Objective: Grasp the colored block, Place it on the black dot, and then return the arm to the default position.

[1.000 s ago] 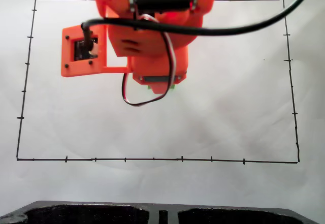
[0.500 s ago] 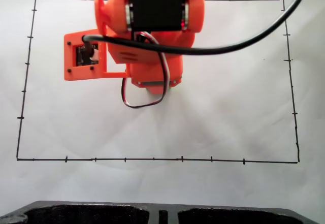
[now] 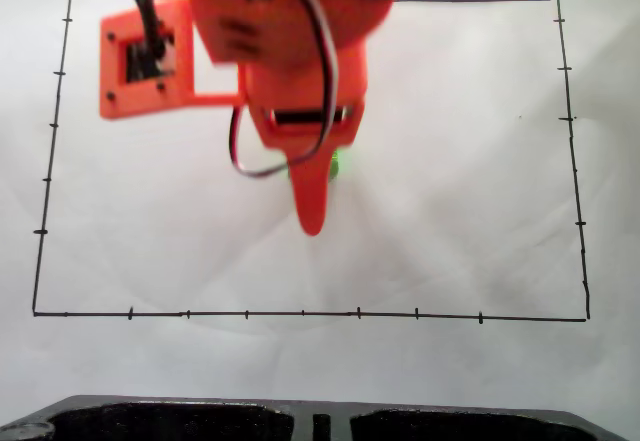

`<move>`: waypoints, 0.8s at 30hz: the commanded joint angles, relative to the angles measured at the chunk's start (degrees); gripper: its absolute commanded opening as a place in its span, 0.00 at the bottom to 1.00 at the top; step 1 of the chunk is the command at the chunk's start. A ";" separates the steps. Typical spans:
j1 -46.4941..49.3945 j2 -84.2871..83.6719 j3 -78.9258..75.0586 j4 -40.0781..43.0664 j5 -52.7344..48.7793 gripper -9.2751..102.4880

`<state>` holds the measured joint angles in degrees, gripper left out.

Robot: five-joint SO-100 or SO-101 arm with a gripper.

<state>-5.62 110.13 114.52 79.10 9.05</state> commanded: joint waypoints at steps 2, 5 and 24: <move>1.41 18.72 5.98 -1.14 -4.04 0.53; 4.66 33.22 14.77 -5.63 -7.91 0.43; 10.02 77.08 56.69 -18.72 -13.18 0.08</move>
<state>4.31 186.59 168.66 63.46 -4.13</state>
